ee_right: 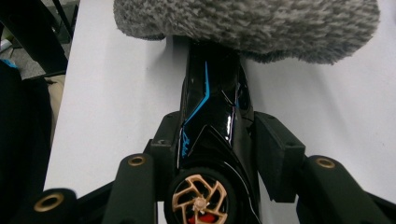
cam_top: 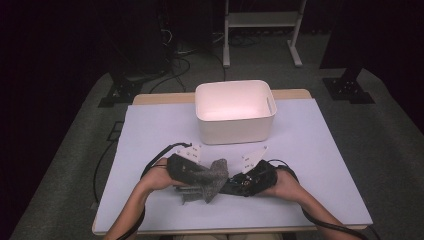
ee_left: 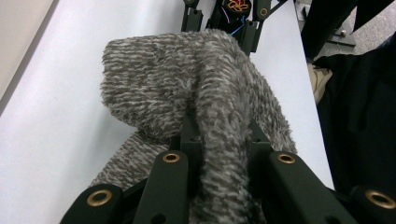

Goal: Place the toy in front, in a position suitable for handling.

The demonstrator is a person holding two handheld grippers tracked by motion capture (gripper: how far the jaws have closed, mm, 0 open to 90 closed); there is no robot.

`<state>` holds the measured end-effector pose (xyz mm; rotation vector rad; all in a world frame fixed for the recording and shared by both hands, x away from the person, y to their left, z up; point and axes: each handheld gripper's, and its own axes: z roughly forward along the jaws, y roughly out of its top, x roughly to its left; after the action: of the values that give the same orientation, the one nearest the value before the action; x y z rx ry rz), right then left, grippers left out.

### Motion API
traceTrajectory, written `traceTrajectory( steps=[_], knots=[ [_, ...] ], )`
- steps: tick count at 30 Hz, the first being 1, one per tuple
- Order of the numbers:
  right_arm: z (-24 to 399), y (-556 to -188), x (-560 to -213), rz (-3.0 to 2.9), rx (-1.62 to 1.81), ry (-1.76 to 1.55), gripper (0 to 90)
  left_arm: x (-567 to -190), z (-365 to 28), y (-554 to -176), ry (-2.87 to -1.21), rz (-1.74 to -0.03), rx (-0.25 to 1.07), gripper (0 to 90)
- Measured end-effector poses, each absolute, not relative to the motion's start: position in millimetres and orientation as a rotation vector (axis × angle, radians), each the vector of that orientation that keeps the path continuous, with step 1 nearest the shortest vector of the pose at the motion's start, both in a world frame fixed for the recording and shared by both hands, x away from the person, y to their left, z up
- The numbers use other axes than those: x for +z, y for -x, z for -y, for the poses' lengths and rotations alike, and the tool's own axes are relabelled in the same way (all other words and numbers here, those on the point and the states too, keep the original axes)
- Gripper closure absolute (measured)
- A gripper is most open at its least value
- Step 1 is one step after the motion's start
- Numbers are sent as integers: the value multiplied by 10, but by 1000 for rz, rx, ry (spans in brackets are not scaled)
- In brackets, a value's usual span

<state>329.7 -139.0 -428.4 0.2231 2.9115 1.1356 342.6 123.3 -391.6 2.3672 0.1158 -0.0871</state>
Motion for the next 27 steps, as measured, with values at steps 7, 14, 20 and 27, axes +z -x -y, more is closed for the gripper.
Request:
traceTrajectory(
  steps=[7,14,20,27],
  knots=[
    [1546,-3291,-4259,-2920,1111,-232,558,-3927,-1102,-3417,-2359,-78,-112,758],
    [1427,-3302,-4214,-2940,1041,-205,543,-3927,-1092,-3411,-2360,-80,-110,758],
    [1208,-3354,-4223,-2982,970,-174,542,-3930,-1098,-3411,-2356,-79,-111,758],
    [1110,-3381,-4223,-3015,909,-158,555,-3916,-1175,-3405,-2346,-96,-95,758]
  ],
)
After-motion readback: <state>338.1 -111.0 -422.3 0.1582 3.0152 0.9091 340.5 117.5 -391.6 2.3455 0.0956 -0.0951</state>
